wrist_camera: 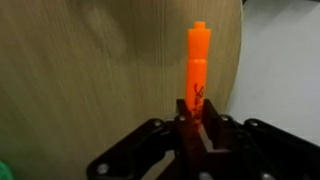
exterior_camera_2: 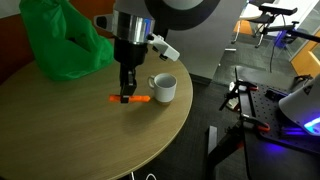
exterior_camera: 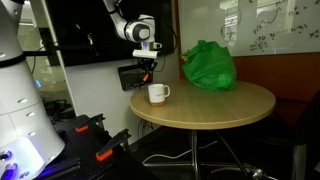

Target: Put the orange marker in the white mug cup

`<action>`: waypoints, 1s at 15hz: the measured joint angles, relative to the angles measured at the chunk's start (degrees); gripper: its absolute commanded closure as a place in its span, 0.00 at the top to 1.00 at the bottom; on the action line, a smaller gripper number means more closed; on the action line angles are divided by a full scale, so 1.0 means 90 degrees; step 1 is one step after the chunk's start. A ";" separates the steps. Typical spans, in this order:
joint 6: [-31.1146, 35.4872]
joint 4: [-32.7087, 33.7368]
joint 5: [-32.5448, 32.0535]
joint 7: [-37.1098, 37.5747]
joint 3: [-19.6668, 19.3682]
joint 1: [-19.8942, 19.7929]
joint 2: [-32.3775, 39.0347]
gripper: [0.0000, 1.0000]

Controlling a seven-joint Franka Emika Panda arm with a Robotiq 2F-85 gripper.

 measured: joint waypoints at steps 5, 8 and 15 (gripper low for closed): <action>-0.0367 0.0086 0.1358 -0.2832 0.0869 -0.1070 0.0037 0.05; -0.1259 0.0193 0.2126 -0.4487 0.0981 -0.1531 -0.0019 0.05; -0.3497 0.0218 0.2886 -0.6787 -0.0060 -0.1540 -0.0487 0.05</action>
